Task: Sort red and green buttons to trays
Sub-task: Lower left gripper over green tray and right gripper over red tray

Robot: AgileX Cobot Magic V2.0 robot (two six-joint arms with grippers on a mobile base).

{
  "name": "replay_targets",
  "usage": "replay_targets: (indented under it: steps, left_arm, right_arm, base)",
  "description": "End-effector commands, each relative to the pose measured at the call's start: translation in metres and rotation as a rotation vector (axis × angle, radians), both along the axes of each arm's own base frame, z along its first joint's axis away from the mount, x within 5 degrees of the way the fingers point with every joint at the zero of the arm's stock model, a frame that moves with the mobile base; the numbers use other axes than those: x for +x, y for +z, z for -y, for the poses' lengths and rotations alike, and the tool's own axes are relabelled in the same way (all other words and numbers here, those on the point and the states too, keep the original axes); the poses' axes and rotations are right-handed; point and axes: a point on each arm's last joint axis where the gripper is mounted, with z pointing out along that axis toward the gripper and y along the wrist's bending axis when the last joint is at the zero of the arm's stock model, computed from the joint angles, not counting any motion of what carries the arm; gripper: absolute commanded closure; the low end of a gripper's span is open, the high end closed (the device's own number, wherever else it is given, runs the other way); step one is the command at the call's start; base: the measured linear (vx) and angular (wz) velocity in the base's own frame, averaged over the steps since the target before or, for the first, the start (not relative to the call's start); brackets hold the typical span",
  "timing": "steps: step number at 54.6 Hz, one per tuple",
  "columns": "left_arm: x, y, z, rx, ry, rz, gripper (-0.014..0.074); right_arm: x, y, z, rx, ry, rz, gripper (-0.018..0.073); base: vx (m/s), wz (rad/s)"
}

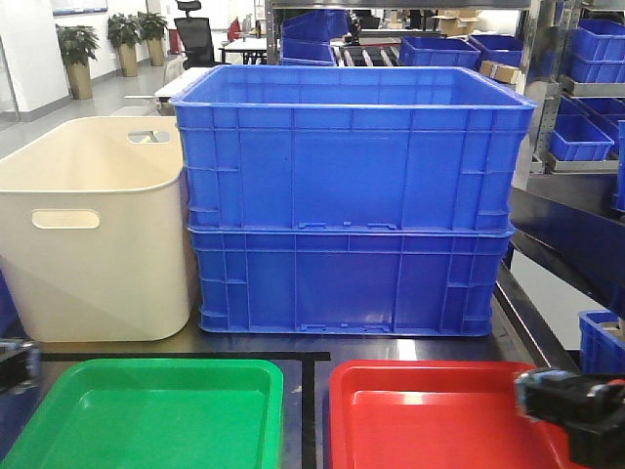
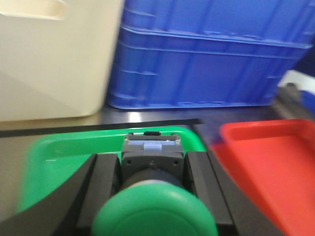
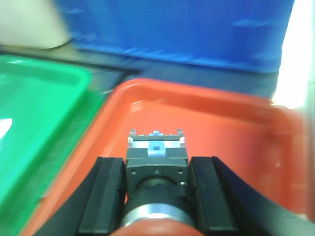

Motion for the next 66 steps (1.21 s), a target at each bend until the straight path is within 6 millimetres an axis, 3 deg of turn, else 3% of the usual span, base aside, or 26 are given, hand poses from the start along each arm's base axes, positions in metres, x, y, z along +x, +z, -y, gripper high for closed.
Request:
replay_targets:
  steps: [1, 20, 35, 44, 56, 66]
  left_arm:
    - [0.017, 0.009, 0.005, -0.109, -0.016, 0.041, 0.0598]
    - [0.080, -0.049, 0.018, -0.128, -0.102, -0.191, 0.0592]
    - [0.107, -0.092, 0.020, -0.123, -0.086, -0.356, 0.0538]
    - [0.113, -0.104, 0.020, -0.122, -0.084, -0.401, 0.0395]
    - [0.111, -0.105, 0.023, -0.133, -0.115, -0.413, 0.0092]
    - [0.107, -0.103, 0.029, -0.160, -0.188, -0.434, -0.0073]
  right_arm:
    - [0.014, 0.008, -0.003, 0.058, 0.013, 0.031, 0.0568]
    - [0.058, -0.047, -0.006, 0.062, 0.043, -0.239, 0.0558]
    - [0.068, -0.064, -0.006, 0.065, 0.050, -0.315, 0.0476]
    - [0.071, -0.068, -0.006, 0.065, 0.048, -0.327, 0.0342]
    - [0.072, -0.068, -0.006, 0.064, 0.041, -0.322, 0.0100]
    - [0.072, -0.068, -0.006, 0.075, 0.040, -0.323, 0.0005]
  base:
    - [0.00, 0.00]
    - [0.00, 0.00]
    - [0.00, 0.00]
    - [0.00, 0.00]
    - [0.00, 0.00]
    - [0.00, 0.00]
